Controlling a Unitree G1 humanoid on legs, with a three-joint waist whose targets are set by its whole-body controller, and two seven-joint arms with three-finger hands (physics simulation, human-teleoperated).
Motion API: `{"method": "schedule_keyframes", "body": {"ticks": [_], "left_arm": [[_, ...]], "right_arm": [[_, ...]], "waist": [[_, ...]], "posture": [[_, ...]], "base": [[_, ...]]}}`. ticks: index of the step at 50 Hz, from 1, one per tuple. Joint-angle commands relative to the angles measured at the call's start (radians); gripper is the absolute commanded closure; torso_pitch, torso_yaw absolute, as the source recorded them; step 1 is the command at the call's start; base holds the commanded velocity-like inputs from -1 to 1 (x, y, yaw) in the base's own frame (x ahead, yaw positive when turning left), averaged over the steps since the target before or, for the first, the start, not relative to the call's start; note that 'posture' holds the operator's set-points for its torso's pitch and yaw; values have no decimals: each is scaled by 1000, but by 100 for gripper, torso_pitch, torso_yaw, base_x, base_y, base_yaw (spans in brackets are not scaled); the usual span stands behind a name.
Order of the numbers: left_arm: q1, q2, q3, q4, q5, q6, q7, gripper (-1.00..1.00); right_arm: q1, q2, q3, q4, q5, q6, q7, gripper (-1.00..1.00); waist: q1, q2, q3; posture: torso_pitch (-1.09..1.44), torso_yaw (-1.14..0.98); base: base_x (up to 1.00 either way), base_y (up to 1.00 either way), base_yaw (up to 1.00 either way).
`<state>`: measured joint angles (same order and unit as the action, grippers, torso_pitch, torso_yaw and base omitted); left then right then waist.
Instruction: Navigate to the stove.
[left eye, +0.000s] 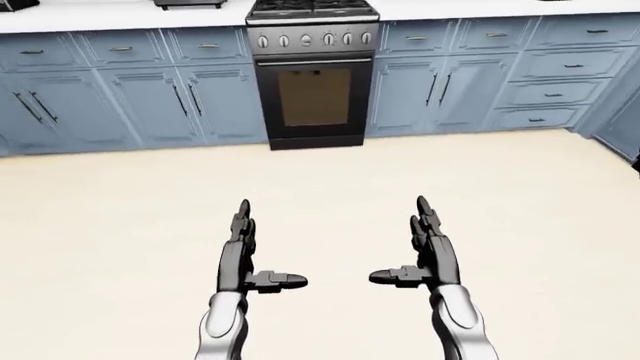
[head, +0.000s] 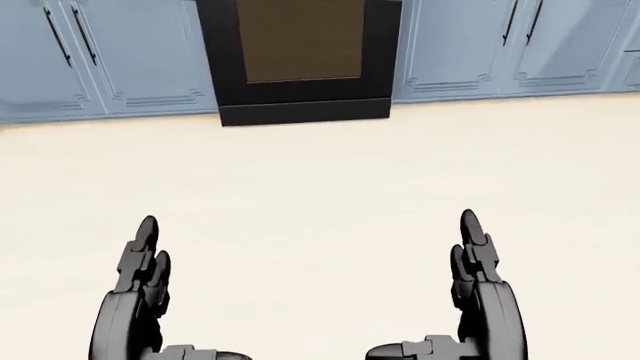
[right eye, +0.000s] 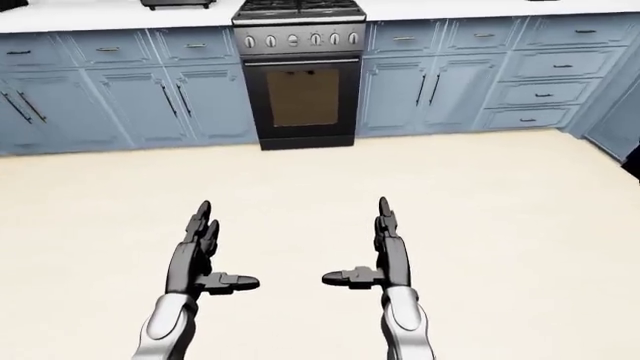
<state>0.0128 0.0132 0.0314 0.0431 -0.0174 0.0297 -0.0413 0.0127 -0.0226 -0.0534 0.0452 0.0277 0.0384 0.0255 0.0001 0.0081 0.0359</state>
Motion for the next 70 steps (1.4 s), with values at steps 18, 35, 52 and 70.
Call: {"method": "schedule_keyframes", "body": {"ticks": [18,35,52,70], "left_arm": [[-15,6,7,-38,-2,-31,4,-100],[-15,6,7,-38,-2,-31,4,-100],[-15,6,7,-38,-2,-31,4,-100],[-15,6,7,-38,-2,-31,4,-100]], "right_arm": [[-16,2,7,-46,9,-24,1,-100],[-21,1,5,-35,5,-30,2,-100],[-17,3,7,-47,3,-22,-4,-100],[-17,2,5,-46,4,-28,0,-100]], "waist": [[7,-24,-29],[-1,-24,-10],[-1,53,-1],[-5,-34,-7]], "posture": [[0,0],[0,0],[0,0],[0,0]], "base": [[0,0,7],[8,0,0],[15,0,0],[22,0,0]]}}
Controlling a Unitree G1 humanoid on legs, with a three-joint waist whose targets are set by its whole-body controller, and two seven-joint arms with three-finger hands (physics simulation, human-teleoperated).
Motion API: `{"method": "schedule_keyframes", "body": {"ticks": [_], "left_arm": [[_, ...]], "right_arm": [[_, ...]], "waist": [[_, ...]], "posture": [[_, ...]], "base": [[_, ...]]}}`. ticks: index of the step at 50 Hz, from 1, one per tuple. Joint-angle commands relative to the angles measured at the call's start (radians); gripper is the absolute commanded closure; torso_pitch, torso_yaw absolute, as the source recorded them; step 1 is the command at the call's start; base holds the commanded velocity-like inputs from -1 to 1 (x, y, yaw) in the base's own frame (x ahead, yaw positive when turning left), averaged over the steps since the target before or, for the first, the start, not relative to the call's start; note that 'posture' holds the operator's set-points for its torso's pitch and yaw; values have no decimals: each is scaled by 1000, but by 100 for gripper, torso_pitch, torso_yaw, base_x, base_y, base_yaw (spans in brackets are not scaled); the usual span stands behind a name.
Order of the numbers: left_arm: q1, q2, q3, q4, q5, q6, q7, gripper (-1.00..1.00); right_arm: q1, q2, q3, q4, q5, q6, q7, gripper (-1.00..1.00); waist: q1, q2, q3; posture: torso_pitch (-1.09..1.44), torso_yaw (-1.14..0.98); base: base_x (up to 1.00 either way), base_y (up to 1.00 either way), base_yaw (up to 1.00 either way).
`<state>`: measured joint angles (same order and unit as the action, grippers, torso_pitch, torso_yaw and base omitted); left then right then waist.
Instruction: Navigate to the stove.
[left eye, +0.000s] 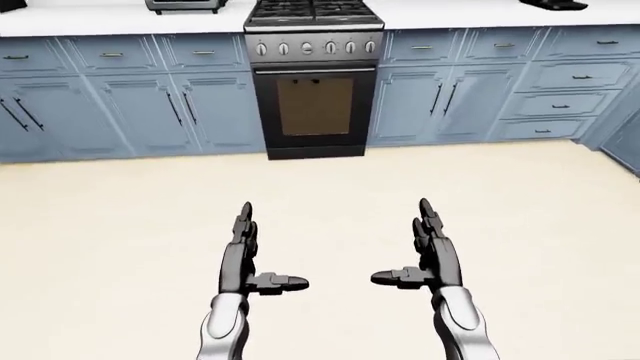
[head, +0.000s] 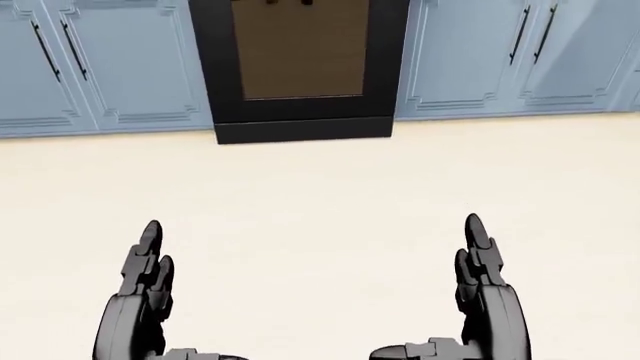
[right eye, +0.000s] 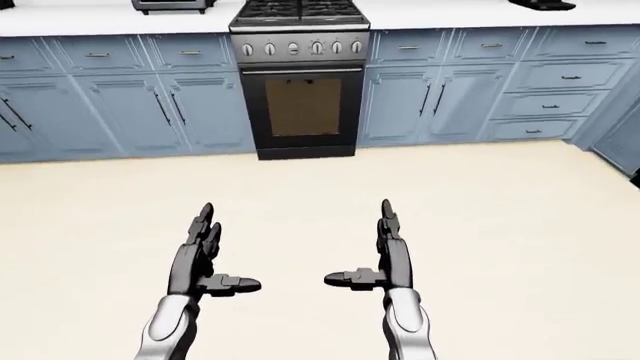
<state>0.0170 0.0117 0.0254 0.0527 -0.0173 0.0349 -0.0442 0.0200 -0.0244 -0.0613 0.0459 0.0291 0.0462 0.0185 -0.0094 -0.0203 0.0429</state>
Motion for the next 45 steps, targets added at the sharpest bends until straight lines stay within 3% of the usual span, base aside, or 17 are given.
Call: {"method": "schedule_keyframes", "body": {"ticks": [1,4,6,9,16,18,20,21,22,26,30,33,34,36,39,42,45], "left_arm": [[-20,7,13,-48,-2,-37,7,-100],[-20,7,13,-48,-2,-37,7,-100],[-20,7,13,-48,-2,-37,7,-100],[-20,7,13,-48,-2,-37,7,-100],[-20,7,13,-48,-2,-37,7,-100],[-20,7,13,-48,-2,-37,7,-100],[-20,7,13,-48,-2,-37,7,-100],[-20,7,13,-48,-2,-37,7,-100],[-20,7,13,-48,-2,-37,7,-100],[-20,7,13,-48,-2,-37,7,-100],[-20,7,13,-48,-2,-37,7,-100],[-20,7,13,-48,-2,-37,7,-100],[-20,7,13,-48,-2,-37,7,-100],[-20,7,13,-48,-2,-37,7,-100],[-20,7,13,-48,-2,-37,7,-100],[-20,7,13,-48,-2,-37,7,-100],[-20,7,13,-48,-2,-37,7,-100]], "right_arm": [[-25,4,13,-47,3,-35,7,-100],[-25,5,13,-44,3,-36,5,-100],[-27,4,12,-40,4,-38,5,-100],[-26,5,12,-45,6,-31,2,-100],[-26,4,10,-49,9,-27,-1,-100],[-26,4,9,-51,10,-25,-2,-100],[-27,4,8,-48,11,-27,-2,-100],[-28,3,8,-46,11,-28,-1,-100],[-28,3,7,-45,12,-29,-1,-100],[-30,3,7,-40,12,-32,-1,-100],[-27,2,10,-43,9,-33,1,-100],[-26,2,11,-44,7,-35,3,-100],[-26,2,11,-43,7,-36,4,-100],[-24,2,13,-48,6,-35,5,-100],[-26,2,12,-44,5,-37,6,-100],[-27,2,12,-42,4,-39,7,-100],[-24,3,13,-49,4,-35,8,-100]], "waist": [[4,4,-12],[-2,45,-7],[-4,101,-21],[8,90,-12],[26,31,-15],[30,-3,-17],[25,-69,-38],[13,-14,-26],[17,-37,-22],[4,-15,-20],[-2,33,-8],[-4,114,-28],[9,77,-26],[13,88,-17],[21,68,-23],[26,39,-17],[30,-11,-19]], "posture": [[0,0],[0,0],[0,0],[0,0],[0,0],[0,0],[0,0],[0,0],[0,0],[0,0],[0,0],[0,0],[0,0],[0,0],[0,0],[0,0],[0,0]], "base": [[23,0,0],[22,0,0],[22,0,0],[22,0,0],[22,0,0],[21,0,0],[21,0,0],[21,0,0],[21,0,0],[22,0,0],[21,0,0],[22,0,0],[22,0,0],[21,0,0],[22,0,0],[21,0,0],[21,0,0]]}}
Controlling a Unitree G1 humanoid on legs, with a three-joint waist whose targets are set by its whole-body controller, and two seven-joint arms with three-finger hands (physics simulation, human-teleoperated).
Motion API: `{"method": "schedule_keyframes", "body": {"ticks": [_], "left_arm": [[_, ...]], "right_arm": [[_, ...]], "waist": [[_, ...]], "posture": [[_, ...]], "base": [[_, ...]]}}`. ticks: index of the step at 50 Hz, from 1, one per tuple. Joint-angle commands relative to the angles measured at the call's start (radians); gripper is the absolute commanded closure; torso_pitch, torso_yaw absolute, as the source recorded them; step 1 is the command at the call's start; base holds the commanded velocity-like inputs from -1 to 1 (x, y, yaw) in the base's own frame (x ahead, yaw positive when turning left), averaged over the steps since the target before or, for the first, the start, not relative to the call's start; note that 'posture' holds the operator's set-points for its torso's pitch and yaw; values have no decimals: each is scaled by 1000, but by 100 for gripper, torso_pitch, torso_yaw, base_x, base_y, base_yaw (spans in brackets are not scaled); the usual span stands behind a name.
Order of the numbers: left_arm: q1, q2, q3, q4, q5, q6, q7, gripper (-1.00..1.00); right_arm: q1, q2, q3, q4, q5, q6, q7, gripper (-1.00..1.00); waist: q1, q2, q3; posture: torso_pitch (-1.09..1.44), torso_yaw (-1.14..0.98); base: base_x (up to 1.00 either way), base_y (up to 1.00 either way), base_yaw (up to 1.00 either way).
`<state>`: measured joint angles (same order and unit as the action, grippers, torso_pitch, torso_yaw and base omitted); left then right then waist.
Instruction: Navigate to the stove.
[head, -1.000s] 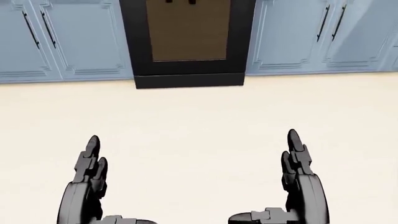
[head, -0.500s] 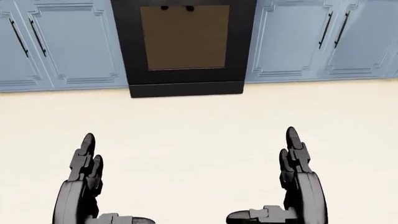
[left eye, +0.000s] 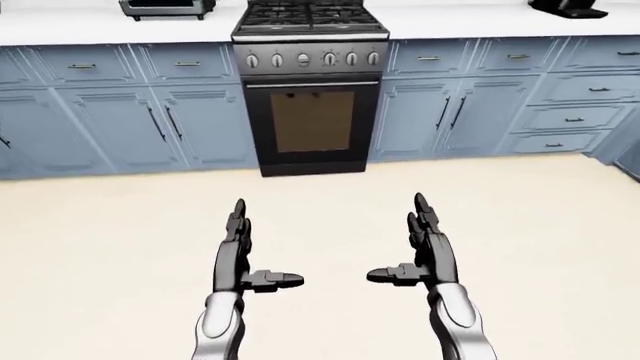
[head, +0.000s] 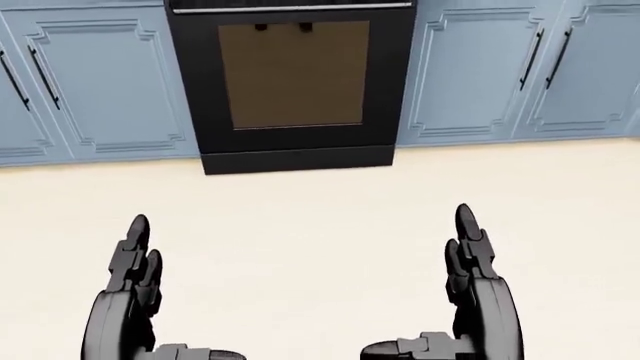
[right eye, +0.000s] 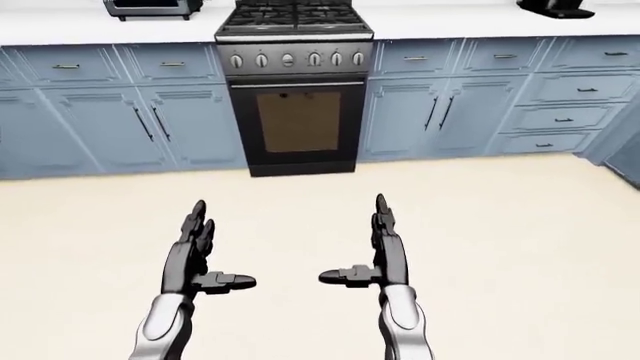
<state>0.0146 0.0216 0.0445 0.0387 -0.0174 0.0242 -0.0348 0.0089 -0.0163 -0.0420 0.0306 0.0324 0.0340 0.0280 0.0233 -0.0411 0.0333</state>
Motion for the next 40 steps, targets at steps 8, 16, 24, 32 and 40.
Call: {"method": "schedule_keyframes", "body": {"ticks": [8,16,24,32,40], "left_arm": [[-17,-3,-6,-34,-2,-26,-3,-100],[-17,-3,-6,-34,-2,-26,-3,-100],[-17,-3,-6,-34,-2,-26,-3,-100],[-17,-3,-6,-34,-2,-26,-3,-100],[-17,-3,-6,-34,-2,-26,-3,-100]], "right_arm": [[-13,-5,-6,-32,-1,-24,-2,-100],[-12,-4,-6,-33,0,-23,-2,-100],[-19,-5,-8,-19,0,-25,-3,-100],[-18,-5,-9,-28,3,-13,-7,-100],[-13,-5,-5,-35,-1,-15,-5,-100]], "waist": [[-28,11,-11],[-21,95,-16],[-8,58,-13],[-29,-4,-21],[-30,87,-13]], "posture": [[0,0],[0,0],[0,0],[0,0],[0,0]], "base": [[20,0,0],[18,0,0],[14,0,0],[8,0,0],[6,0,0]]}}
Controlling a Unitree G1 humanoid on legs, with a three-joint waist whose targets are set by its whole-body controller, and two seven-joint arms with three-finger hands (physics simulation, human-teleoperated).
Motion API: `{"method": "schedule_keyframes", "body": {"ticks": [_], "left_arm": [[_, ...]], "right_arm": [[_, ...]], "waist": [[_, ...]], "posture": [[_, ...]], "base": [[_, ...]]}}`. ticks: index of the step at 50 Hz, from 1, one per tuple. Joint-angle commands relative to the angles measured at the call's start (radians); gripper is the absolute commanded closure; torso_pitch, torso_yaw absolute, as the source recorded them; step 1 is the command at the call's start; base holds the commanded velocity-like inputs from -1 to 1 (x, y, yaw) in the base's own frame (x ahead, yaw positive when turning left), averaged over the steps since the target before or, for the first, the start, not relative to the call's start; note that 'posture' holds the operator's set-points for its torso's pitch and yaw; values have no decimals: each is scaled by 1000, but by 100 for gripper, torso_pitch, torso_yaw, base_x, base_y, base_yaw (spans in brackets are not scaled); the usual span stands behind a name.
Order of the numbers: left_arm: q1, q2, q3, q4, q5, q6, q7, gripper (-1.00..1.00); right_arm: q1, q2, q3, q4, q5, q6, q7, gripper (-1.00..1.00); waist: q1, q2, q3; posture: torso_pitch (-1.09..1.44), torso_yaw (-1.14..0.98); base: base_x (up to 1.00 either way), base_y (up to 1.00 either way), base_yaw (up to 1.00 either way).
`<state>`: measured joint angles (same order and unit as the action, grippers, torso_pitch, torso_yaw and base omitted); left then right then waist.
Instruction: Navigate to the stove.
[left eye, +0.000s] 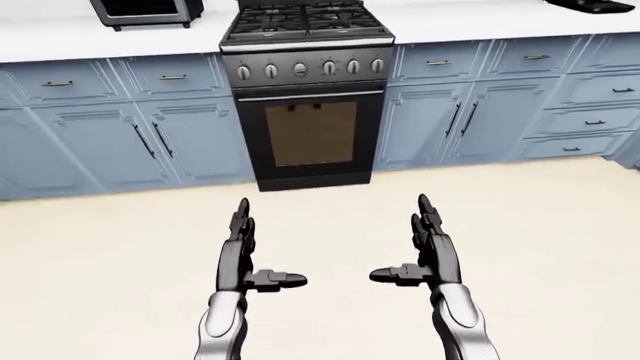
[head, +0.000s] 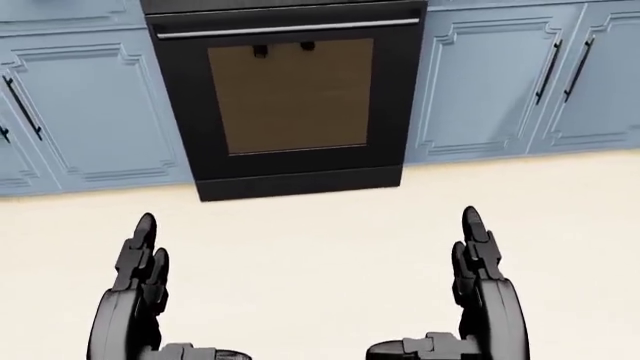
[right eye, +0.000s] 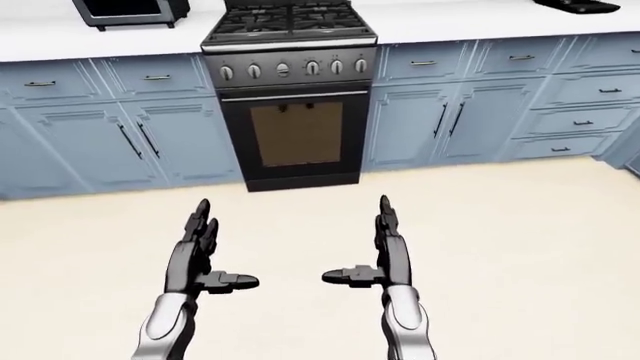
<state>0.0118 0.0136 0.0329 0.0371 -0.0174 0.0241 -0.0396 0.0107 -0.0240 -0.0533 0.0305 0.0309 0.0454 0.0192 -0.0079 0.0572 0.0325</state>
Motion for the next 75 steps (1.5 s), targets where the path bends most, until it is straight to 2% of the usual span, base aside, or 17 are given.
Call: {"method": "schedule_keyframes", "body": {"ticks": [1,10,15,16,24,28,29,31,37,41,51,55,56,58,65,68,75], "left_arm": [[-14,5,6,-32,-2,-26,2,-100],[-14,5,6,-32,-2,-26,2,-100],[-14,5,6,-32,-2,-26,2,-100],[-14,5,6,-32,-2,-26,2,-100],[-14,5,6,-32,-2,-26,2,-100],[-14,5,6,-32,-2,-26,2,-100],[-14,5,6,-32,-2,-26,2,-100],[-14,5,6,-32,-2,-26,2,-100],[-14,5,6,-32,-2,-26,2,-100],[-14,5,6,-32,-2,-26,2,-100],[-14,5,6,-32,-2,-26,2,-100],[-14,5,6,-32,-2,-26,2,-100],[-14,5,6,-32,-2,-26,2,-100],[-14,5,6,-32,-2,-26,2,-100],[-14,5,6,-32,-2,-26,2,-100],[-14,5,6,-32,-2,-26,2,-100],[-14,5,6,-32,-2,-26,2,-100]], "right_arm": [[-15,3,6,-35,0,-27,4,-100],[-20,2,4,-21,0,-37,6,-100],[-19,1,4,-20,0,-38,7,-100],[-21,1,3,-17,0,-39,7,-100],[-21,2,3,-20,0,-36,6,-100],[-22,2,2,-17,1,-38,5,-100],[-21,2,2,-19,2,-36,4,-100],[-20,2,2,-20,2,-36,4,-100],[-22,1,2,-18,2,-37,4,-100],[-19,1,3,-23,1,-36,5,-100],[-20,1,4,-23,-1,-36,6,-100],[-19,2,4,-25,-1,-34,6,-100],[-19,2,4,-26,-1,-33,5,-100],[-19,2,4,-26,-1,-32,5,-100],[-18,3,3,-32,1,-27,3,-100],[-19,3,2,-29,1,-27,1,-100],[-18,3,2,-33,2,-24,-1,-100]], "waist": [[1,20,-19],[16,-36,-18],[29,-128,-20],[25,-104,-29],[7,-54,-13],[6,38,-26],[14,3,-19],[14,7,-11],[18,-44,-13],[18,-135,-27],[6,-54,-7],[5,42,-24],[15,-6,-17],[15,4,-15],[19,-59,-11],[17,-135,-26],[6,-79,-13]], "posture": [[0,0],[0,0],[0,0],[0,0],[0,0],[0,0],[0,0],[0,0],[0,0],[0,0],[0,0],[0,0],[0,0],[0,0],[0,0],[0,0],[0,0]], "base": [[6,0,0],[6,0,0],[6,0,0],[6,0,0],[6,0,0],[6,0,0],[7,0,0],[7,0,0],[6,0,0],[6,0,0],[6,0,0],[6,0,0],[6,0,0],[6,0,0],[6,0,0],[6,0,0],[6,0,0]]}}
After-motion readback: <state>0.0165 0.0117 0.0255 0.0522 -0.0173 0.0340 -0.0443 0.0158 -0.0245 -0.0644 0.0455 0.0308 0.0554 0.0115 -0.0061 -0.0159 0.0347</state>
